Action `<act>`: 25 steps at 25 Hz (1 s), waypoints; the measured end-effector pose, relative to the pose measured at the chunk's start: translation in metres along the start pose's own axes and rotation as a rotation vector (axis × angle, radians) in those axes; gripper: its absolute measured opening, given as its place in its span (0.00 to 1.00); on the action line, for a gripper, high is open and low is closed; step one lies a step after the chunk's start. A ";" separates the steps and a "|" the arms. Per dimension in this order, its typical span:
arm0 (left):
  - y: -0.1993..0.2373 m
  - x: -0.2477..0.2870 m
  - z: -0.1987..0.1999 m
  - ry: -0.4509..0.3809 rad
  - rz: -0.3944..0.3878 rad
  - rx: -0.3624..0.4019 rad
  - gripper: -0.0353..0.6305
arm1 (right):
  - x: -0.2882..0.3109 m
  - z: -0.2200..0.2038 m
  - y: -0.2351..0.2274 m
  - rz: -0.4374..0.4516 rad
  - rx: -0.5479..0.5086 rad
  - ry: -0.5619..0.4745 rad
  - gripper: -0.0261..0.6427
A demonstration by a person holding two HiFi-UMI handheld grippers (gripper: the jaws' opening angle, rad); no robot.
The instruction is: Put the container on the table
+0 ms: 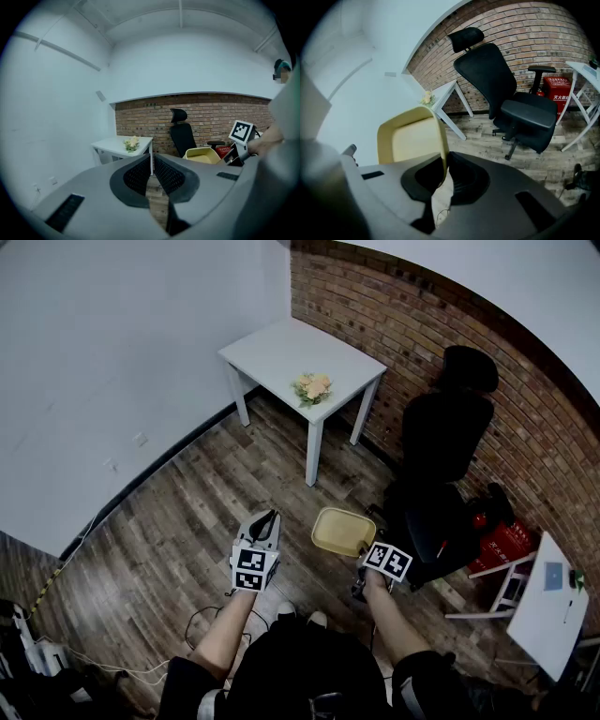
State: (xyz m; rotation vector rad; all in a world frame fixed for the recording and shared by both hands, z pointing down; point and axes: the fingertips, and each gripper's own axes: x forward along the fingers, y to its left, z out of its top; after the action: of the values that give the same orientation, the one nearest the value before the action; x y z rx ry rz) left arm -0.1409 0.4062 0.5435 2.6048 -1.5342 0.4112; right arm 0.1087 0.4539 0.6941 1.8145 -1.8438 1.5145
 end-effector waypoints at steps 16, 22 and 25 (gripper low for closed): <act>0.004 0.002 -0.001 -0.006 -0.055 -0.007 0.10 | 0.005 -0.016 0.009 -0.010 0.067 0.004 0.10; 0.007 0.007 -0.005 -0.001 -0.069 -0.007 0.10 | 0.011 -0.019 0.011 -0.015 0.109 0.011 0.10; 0.013 0.009 -0.004 -0.013 -0.072 -0.007 0.10 | 0.014 -0.017 0.015 -0.018 0.113 0.009 0.10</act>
State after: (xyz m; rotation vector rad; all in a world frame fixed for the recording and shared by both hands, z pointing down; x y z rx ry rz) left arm -0.1489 0.3930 0.5492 2.6534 -1.4371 0.3829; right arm 0.0836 0.4530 0.7044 1.8643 -1.7660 1.6490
